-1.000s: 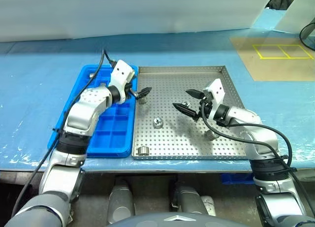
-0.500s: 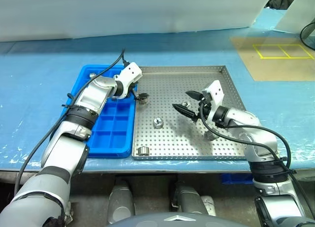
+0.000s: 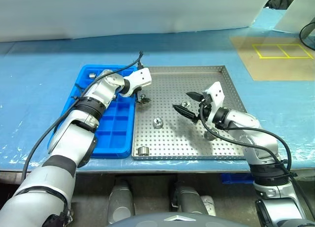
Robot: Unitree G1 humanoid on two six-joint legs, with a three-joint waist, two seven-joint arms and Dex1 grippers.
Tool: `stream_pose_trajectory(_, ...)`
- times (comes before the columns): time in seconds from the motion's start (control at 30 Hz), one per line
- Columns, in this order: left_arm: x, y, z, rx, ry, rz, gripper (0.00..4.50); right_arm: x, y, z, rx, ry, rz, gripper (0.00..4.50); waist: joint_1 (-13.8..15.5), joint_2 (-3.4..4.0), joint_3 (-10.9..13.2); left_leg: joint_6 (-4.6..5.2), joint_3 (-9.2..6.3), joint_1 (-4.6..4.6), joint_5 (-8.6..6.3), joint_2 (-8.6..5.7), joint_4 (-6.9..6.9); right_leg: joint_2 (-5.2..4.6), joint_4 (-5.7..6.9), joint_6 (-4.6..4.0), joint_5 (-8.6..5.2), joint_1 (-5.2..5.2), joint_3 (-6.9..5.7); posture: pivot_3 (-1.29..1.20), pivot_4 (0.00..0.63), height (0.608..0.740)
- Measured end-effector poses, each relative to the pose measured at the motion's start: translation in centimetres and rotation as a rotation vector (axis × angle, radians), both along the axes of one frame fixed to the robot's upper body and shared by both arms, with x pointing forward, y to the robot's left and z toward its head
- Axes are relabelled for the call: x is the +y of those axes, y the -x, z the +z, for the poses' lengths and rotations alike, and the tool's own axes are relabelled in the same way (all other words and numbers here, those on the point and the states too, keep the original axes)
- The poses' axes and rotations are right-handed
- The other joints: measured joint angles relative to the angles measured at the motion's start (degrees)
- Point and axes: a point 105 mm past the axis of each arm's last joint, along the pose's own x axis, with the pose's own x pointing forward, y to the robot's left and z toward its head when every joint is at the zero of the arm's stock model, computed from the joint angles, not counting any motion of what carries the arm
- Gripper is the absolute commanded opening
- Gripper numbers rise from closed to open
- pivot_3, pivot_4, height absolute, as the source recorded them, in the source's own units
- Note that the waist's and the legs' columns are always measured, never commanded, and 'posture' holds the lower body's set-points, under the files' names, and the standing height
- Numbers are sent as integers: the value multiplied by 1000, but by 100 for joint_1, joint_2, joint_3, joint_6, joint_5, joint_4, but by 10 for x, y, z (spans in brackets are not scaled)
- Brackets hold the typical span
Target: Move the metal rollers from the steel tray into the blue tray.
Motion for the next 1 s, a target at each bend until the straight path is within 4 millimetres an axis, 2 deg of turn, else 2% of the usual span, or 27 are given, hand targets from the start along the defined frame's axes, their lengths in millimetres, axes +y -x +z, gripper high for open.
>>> stream_pose_trajectory(0.23, 3, -7, 3, -37, -140, -31, 4500, 1, 1, -2, 8, -5, -1, 4379, 0, -1, 0, 0, 0, 2, 0, 0, 0, 0, 0, 0, 0, 1, 0, -215, 150, 740)
stream_pose_trajectory(0.37, -3, -9, 1, -51, -202, -64, 4500, 3, 1, -3, 12, -14, -4, 4379, 3, -1, 0, 0, -1, 0, 0, -1, -1, -1, -2, 0, 0, 1, 0, -223, 150, 740)
stream_pose_trajectory(0.6, -5, -5, -3, -10, -287, -120, 4500, 3, 3, -7, 25, -21, -15, 4379, -9, -2, 1, 0, 0, 3, 0, 0, -2, -1, -2, 0, 0, 2, 0, -236, 150, 740)
stream_pose_trajectory(0.77, -4, -5, -6, 28, -346, -110, 4500, 5, 5, -3, 7, -24, -13, 4379, -34, -2, 1, 0, 0, 10, 0, 1, -4, 1, -2, 0, 0, 4, 1, -234, 150, 740)
stream_pose_trajectory(0.87, -3, -5, -8, 47, -363, -94, 3894, 5, 5, -3, 6, -24, -16, 4500, -45, -2, 1, 0, 1, 15, 0, 1, -4, 1, -2, -1, 0, 5, 1, -219, 150, 740)
stream_pose_trajectory(1.0, -1, -5, -12, 71, -385, -69, 2531, 5, 5, -3, 5, -25, -17, 4500, -60, -2, 1, -1, 1, 16, 0, 2, -4, 1, -2, -3, 2, 6, 1, -216, 150, 740)
